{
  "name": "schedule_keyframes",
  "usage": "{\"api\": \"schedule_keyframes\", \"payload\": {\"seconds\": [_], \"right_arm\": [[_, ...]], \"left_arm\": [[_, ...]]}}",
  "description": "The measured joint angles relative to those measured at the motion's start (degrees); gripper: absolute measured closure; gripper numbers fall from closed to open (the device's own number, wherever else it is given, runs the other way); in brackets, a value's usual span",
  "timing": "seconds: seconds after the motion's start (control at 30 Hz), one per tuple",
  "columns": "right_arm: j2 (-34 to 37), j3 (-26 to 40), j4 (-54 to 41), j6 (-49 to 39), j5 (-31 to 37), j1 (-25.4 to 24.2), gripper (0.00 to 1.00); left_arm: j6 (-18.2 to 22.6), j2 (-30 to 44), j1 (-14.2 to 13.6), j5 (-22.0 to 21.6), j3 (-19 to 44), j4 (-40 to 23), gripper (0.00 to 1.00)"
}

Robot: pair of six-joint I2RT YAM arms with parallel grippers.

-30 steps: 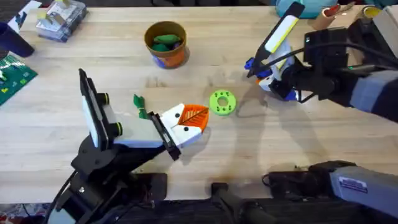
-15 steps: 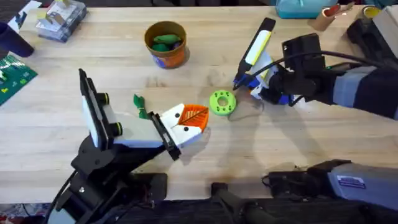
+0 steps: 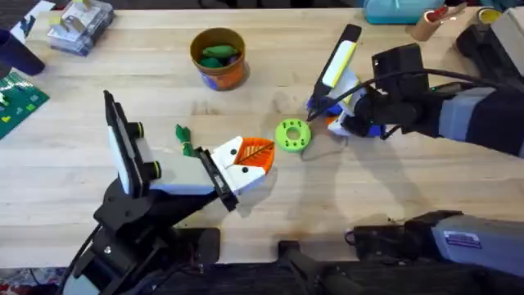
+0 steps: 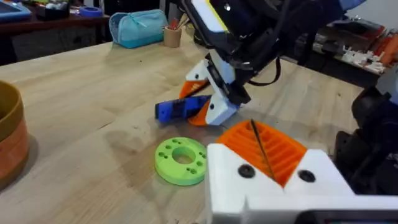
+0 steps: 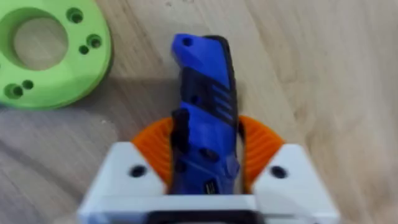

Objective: Pick up the gripper from the table and insert it into the empty holder that is missing its gripper. Then pick up a screw, insert it into the mounting hole, and use the screwdriver to tighten it. Finally, clean up the table by picking up the vegetable and placing it into the bucket.

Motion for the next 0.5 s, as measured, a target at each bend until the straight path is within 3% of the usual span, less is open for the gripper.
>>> {"api": "schedule_keyframes", "payload": {"seconds": [0.1,0.13,0.5], "right_arm": [[0.0,0.6,1.0,0.0,-0.1,0.0,0.118],[0.0,0.9,1.1,-0.1,-0.1,0.0,0.039],[-0.1,1.0,0.8,0.5,-0.3,0.0,0.005]], "left_arm": [[0.0,0.0,0.0,0.0,0.0,0.0,0.989],[0.0,0.0,0.0,0.0,0.0,0.0,0.989],[0.0,0.0,0.0,0.0,0.0,0.0,0.989]]}}
